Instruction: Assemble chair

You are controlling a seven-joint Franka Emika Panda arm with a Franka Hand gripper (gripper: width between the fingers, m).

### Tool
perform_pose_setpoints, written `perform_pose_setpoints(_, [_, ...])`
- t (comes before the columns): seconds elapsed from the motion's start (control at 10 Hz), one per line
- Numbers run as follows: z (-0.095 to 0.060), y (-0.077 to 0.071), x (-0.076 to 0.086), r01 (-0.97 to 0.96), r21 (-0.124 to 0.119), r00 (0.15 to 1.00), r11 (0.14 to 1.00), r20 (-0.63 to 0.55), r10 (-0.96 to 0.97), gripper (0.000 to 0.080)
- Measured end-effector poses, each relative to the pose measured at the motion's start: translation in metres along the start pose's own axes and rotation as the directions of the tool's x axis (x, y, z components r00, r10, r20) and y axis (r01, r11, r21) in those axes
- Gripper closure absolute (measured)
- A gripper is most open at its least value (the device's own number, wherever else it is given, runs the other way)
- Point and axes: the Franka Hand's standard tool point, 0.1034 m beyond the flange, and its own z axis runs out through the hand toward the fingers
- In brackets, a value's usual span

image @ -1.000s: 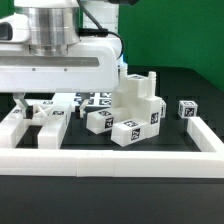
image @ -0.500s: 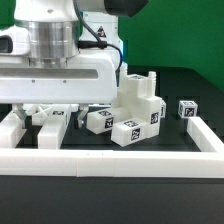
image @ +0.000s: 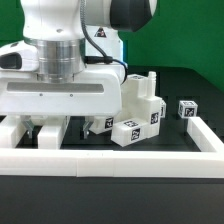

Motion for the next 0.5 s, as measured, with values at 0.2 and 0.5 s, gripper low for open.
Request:
perform_pose_setpoints(0.2, [0.0003,0.0003,-0.0002,0.001,0.000,1.000,1.000,0.000,-0.001,0.0195])
perform_pose_setpoints(0.5, [0.0001,0.0027,-0.0004,-0.002,-0.001,1.000,1.000,0.000,0.002,0.0374])
